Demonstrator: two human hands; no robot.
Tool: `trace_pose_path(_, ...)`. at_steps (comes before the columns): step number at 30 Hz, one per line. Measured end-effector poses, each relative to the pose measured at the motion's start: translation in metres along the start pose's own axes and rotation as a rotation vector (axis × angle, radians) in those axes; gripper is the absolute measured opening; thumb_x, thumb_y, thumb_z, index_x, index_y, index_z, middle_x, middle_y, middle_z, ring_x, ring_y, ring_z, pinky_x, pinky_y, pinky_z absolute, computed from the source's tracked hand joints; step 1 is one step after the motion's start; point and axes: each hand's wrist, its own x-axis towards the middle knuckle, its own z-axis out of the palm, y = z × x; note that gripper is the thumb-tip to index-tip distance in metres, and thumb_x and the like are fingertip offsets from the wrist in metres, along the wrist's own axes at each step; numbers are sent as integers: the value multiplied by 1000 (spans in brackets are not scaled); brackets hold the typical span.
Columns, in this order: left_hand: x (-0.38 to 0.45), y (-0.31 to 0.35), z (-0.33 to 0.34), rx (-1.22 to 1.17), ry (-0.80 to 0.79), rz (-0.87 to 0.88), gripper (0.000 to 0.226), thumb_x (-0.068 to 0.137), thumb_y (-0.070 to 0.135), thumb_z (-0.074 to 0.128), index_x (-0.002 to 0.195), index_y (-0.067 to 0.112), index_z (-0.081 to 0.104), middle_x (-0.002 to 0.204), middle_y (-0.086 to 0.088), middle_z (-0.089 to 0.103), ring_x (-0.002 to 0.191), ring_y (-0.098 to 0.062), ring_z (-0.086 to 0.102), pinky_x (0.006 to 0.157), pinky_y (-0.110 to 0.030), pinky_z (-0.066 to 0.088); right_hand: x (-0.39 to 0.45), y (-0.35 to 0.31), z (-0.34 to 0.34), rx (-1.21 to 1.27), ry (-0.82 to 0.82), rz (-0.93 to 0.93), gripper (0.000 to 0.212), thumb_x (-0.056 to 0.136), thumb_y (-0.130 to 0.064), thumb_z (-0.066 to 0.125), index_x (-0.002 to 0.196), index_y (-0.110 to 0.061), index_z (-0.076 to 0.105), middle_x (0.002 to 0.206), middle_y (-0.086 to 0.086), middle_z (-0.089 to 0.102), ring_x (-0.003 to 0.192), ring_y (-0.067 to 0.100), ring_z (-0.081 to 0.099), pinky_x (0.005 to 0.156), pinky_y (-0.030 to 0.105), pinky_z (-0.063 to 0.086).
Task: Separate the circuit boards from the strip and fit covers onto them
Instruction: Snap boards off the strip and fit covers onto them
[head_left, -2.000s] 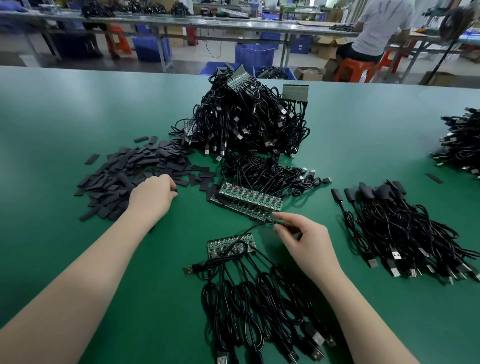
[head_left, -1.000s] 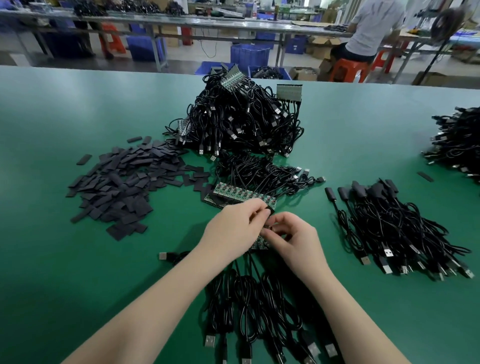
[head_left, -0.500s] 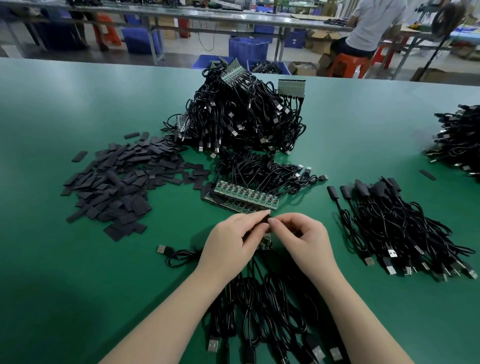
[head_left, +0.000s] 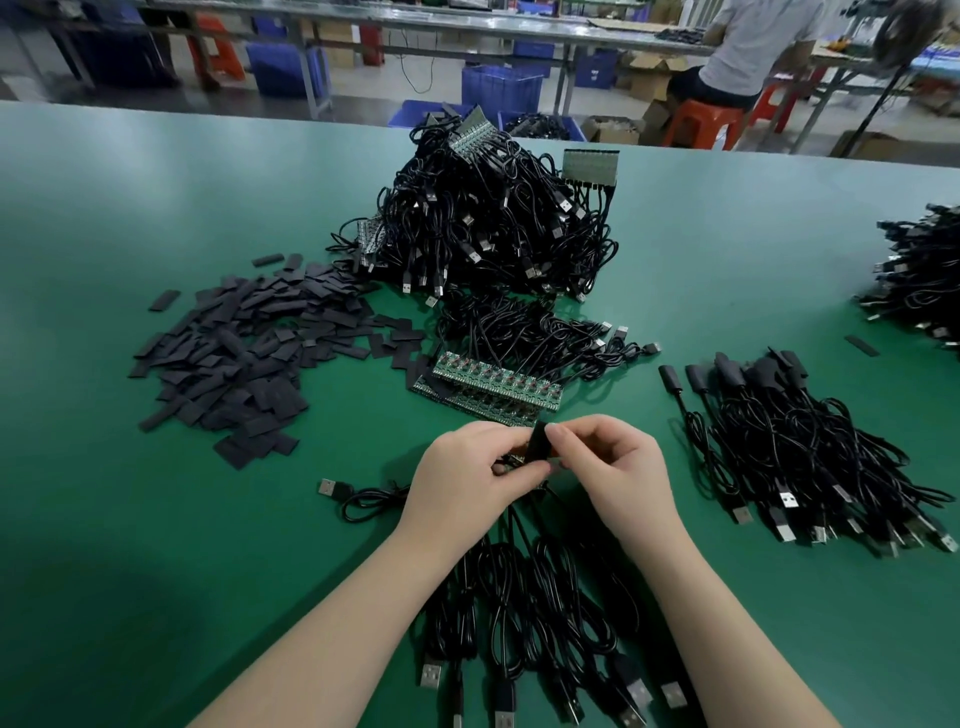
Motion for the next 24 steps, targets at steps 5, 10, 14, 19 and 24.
trace_pose_path(5,-1,2,0,50,-3,11,24,79,34,75,103,36,73,83,20,61,75,-5,59,67,-19,49,0,0,-1,-2,0,-26,19,87,-15,74,75,-29,76,75,-4,74,69,7,66,66,19,53)
trace_pose_path(10,-1,5,-2,54,12,11,25,84,31,71,109,37,73,87,13,66,82,-4,58,70,-20,50,0,-1,-1,38,13,-14,18,88,-13,73,77,-26,77,78,-1,76,73,12,71,70,23,56)
trace_pose_path(14,0,7,-2,102,-8,45,25,91,30,65,115,30,71,92,12,68,86,-6,57,79,-31,49,0,-3,-2,92,-23,22,22,87,-13,73,84,-34,78,80,7,75,70,12,68,72,24,56)
trace_pose_path(19,1,5,-4,122,-70,116,30,95,23,58,122,16,67,102,4,70,94,-10,59,85,-35,49,0,-5,-2,123,-146,27,37,84,-3,74,95,-38,76,85,-4,77,74,3,63,73,15,52)
trace_pose_path(24,2,3,-3,116,-104,129,33,94,22,53,121,9,67,104,-1,70,95,-15,61,86,-38,50,1,-4,-4,82,-135,18,38,79,-6,78,87,-43,79,90,13,75,80,14,63,80,35,56)
